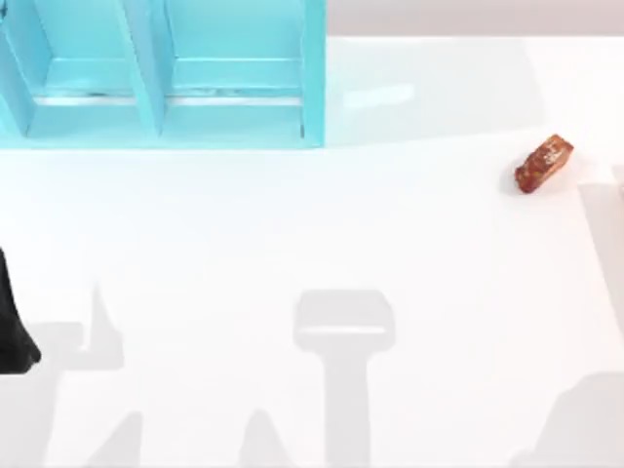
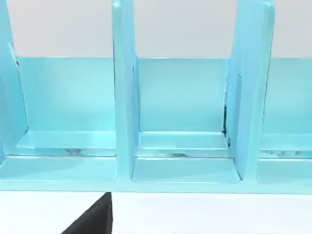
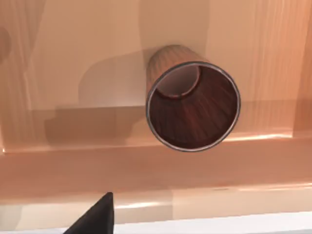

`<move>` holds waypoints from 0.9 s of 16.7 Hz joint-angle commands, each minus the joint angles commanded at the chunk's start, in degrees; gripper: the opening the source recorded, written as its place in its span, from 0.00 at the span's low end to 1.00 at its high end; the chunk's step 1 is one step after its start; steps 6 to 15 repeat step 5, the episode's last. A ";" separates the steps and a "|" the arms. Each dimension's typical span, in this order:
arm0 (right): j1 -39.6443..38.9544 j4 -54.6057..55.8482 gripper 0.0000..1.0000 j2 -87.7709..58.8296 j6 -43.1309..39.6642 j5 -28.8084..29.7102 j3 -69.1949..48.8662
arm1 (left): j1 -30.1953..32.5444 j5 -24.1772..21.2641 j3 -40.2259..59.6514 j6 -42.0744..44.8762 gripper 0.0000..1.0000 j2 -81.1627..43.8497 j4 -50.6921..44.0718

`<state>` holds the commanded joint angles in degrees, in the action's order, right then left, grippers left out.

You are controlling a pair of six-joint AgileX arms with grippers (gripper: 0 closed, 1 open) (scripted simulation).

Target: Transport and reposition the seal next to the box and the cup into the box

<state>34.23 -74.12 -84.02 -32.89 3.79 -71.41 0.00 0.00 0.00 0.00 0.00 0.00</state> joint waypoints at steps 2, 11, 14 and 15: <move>-0.06 -2.08 1.00 -0.46 -0.17 -1.54 -1.19 | 0.00 0.00 0.00 0.00 1.00 0.00 0.00; -0.29 -2.91 1.00 -0.91 -0.46 -2.97 -2.65 | 0.00 0.00 0.00 0.00 1.00 0.00 0.00; -0.29 -2.91 1.00 -0.91 -0.46 -2.97 -2.65 | 0.00 0.00 0.00 0.00 1.00 0.00 0.00; -0.29 -2.91 1.00 -0.91 -0.46 -2.97 -2.65 | 0.00 0.00 0.00 0.00 1.00 0.00 0.00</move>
